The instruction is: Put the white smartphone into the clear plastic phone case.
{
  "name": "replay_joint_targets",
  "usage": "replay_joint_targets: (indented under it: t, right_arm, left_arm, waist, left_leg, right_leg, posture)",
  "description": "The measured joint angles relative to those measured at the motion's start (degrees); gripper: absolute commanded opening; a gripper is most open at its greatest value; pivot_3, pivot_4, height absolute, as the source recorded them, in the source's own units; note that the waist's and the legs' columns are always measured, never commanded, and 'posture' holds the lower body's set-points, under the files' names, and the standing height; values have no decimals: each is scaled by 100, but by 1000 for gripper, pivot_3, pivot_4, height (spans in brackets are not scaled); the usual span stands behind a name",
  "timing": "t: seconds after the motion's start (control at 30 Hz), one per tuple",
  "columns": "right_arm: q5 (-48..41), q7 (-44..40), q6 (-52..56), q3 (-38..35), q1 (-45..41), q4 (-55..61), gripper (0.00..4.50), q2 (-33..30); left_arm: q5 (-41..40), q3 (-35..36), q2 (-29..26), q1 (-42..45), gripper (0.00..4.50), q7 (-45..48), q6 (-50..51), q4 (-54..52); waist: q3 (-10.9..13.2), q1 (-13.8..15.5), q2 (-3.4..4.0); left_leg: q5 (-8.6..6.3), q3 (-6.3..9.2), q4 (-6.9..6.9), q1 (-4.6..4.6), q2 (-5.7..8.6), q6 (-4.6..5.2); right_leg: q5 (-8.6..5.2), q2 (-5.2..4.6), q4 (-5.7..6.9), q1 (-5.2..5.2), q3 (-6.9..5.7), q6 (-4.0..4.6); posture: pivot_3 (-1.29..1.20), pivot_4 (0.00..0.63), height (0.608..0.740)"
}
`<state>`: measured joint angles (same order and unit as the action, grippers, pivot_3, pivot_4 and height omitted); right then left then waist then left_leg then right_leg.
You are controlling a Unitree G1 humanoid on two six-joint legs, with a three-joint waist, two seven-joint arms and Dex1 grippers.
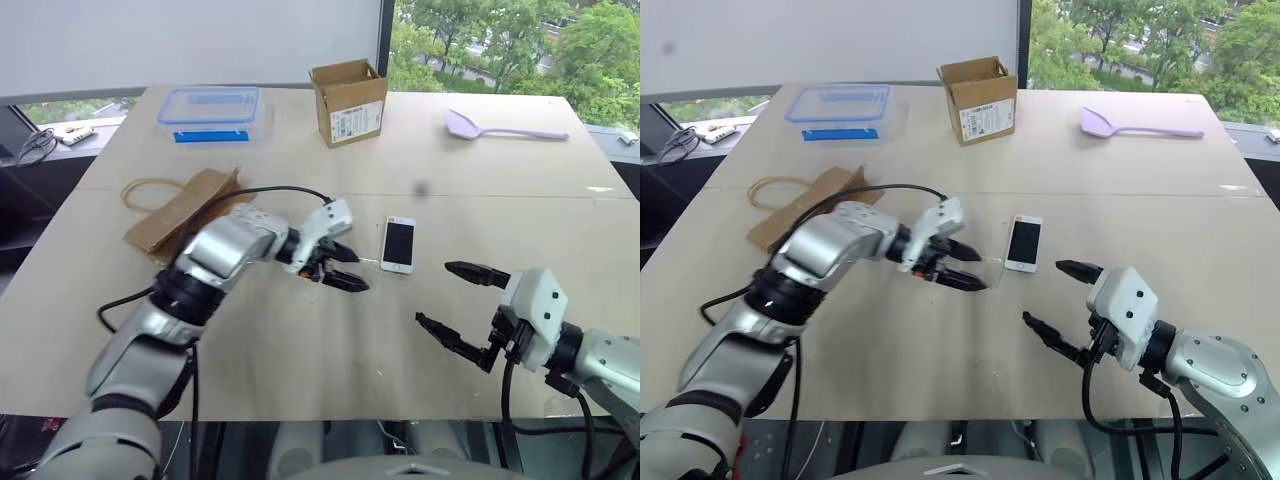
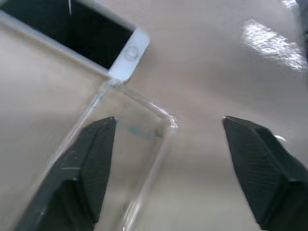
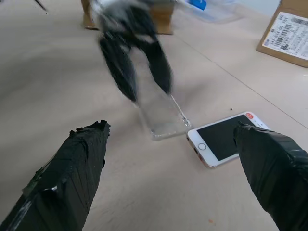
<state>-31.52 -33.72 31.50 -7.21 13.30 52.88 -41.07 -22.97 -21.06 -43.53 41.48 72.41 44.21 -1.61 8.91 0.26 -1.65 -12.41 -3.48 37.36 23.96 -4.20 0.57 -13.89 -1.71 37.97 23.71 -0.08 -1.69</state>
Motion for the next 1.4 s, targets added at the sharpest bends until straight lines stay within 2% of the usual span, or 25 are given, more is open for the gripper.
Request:
replay_joint_targets:
  t: [0.13, 0.27, 0.37, 0.53, 0.57, 0.6, 0.63, 0.8, 0.97, 1.13, 1.4]
  right_arm:
    - [0, -65, -63, 12, -82, -61, 4500, 62]
    - [-1, -236, -98, 117, -162, -172, 4500, 51]
    - [-2, -351, -108, 154, -152, -173, 4500, -9]
    - [-46, -587, -179, -266, 246, -169, 4500, -164]
    - [-56, -629, -193, -364, 383, -166, 4500, -181]
    - [-67, -666, -206, -479, 526, -163, 4500, -183]
    - [-68, -690, -214, -541, 603, -163, 4500, -185]
    - [-49, -686, -293, -831, 901, -114, 4500, -161]
    - [-127, -221, 56, -534, 315, -121, 4500, 23]
    - [-110, 251, 888, 237, -788, -541, 4500, 78]
    - [53, 339, 1229, 665, -1533, -1197, 4500, 99]
  left_arm:
    - [268, 126, -134, -345, 3398, 420, -1186, 137]
    - [667, 9, 283, -415, 3398, 596, -2236, 1051]
    - [1091, -153, 338, -416, 3398, 666, -2913, 1614]
    - [1465, -122, 514, -368, 1218, 438, -3316, 1991]
    - [1497, -78, 516, -395, 649, 362, -3276, 1962]
    - [1493, -35, 513, -479, 246, 354, -3183, 1852]
    - [1482, -1, 513, -553, 58, 336, -3089, 1752]
    - [1394, 339, 487, -1211, 58, -265, -1972, 579]
    - [1347, 501, 517, -1663, 58, -756, -1307, -317]
    - [1364, 446, 523, -1709, 58, -493, -1925, -257]
    - [1440, 271, 524, -1229, 58, 152, -2764, 573]
  waist:
    - [-1, 80, 0]
    - [0, 97, -3]
    - [0, 56, -3]
    - [-2, 58, -3]
    - [-3, 57, -2]
    - [-5, 50, 0]
    - [-6, 44, 1]
    - [-8, 41, 3]
    - [-7, 44, 4]
    - [-4, 53, 2]
    - [-4, 56, 2]
  left_leg:
    - [0, -5, 5, -1, 5, 0]
    - [0, -7, 13, 4, 9, 1]
    - [0, -6, 9, 5, 7, 0]
    - [0, -2, 5, 4, 5, 0]
    - [0, -4, 5, 3, 5, 0]
    - [0, -6, 5, 0, 5, 0]
    - [0, -9, 5, -3, 5, 0]
    - [0, -9, 5, -12, 1, 0]
    - [0, -9, 5, -13, 2, 0]
    - [0, -13, 5, -7, 2, 0]
    - [0, -12, 1, 3, 4, 1]
  right_leg:
    - [-8, -10, -3, -4, -2, -10]
    - [-6, -12, -5, -5, 2, -9]
    - [0, -7, -3, -2, 2, 1]
    - [0, -6, -3, -4, -2, -1]
    - [0, -6, -3, -4, -1, -1]
    - [-1, -7, -2, -5, 3, -3]
    - [-3, -7, -1, -6, 6, -5]
    - [-9, -7, 1, -8, 7, -15]
    - [-9, -7, 1, -7, 8, -15]
    - [2, -9, 0, -2, 10, 6]
    - [3, -7, -6, 0, 6, 8]
  posture:
    - [0, 150, 740]
    - [0, 150, 740]
    - [0, 150, 740]
    - [0, 150, 740]
    - [0, 150, 740]
    - [0, 150, 740]
    - [0, 150, 740]
    - [0, 150, 740]
    - [0, 150, 740]
    - [0, 150, 740]
    - [0, 150, 740]
